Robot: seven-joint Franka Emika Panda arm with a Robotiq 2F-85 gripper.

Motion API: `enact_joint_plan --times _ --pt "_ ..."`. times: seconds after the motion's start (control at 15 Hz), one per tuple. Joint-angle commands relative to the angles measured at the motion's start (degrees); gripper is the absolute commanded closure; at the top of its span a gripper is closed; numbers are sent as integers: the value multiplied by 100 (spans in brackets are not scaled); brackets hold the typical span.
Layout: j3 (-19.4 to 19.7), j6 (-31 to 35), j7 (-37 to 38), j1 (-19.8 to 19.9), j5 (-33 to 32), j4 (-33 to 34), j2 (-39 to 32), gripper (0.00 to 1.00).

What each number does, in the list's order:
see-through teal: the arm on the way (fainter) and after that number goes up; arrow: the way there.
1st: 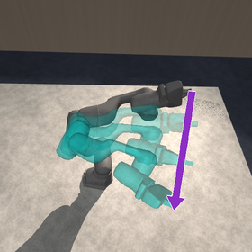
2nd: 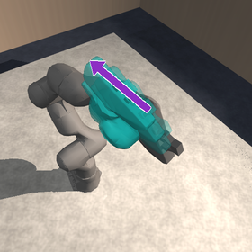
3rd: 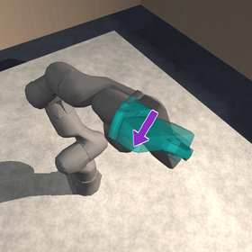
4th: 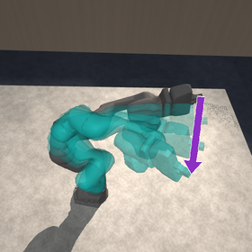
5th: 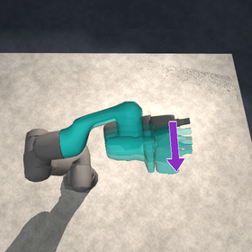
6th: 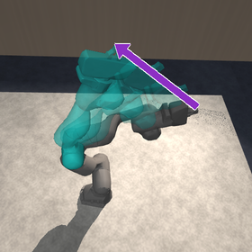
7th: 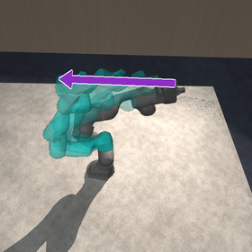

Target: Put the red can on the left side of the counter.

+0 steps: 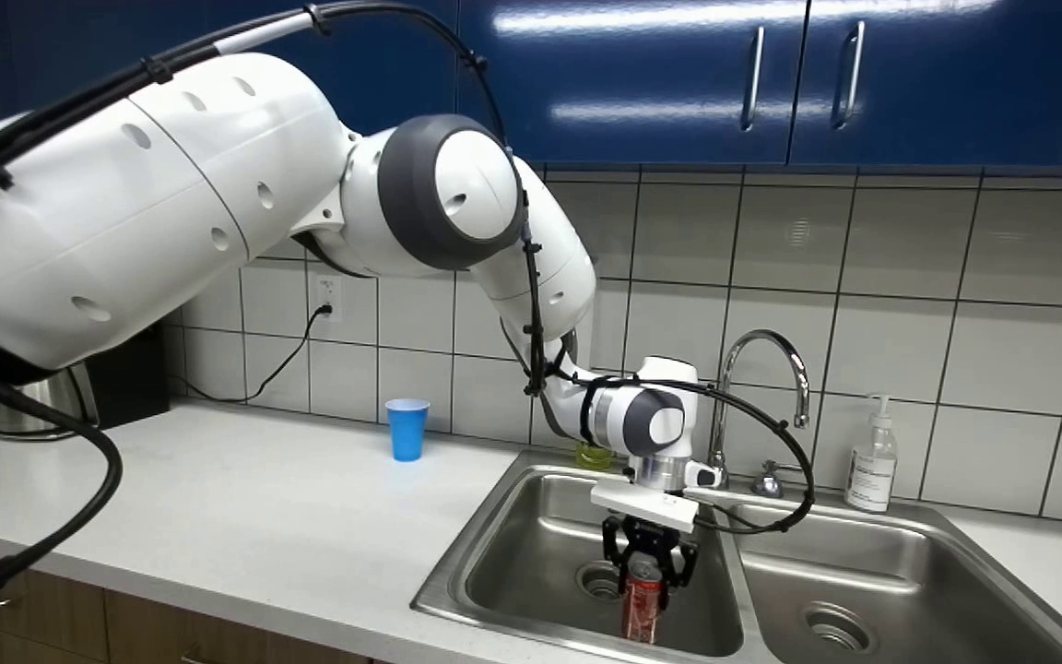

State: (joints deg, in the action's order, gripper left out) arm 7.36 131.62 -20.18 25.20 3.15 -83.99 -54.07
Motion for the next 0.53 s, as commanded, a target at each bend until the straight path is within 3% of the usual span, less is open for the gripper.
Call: enact_joint_plan --times 0.0,0.47 --pt "47 -99 165 -99 -104 -438 652 62" --pt "100 -83 -94 -402 -574 -1222 1559 62"
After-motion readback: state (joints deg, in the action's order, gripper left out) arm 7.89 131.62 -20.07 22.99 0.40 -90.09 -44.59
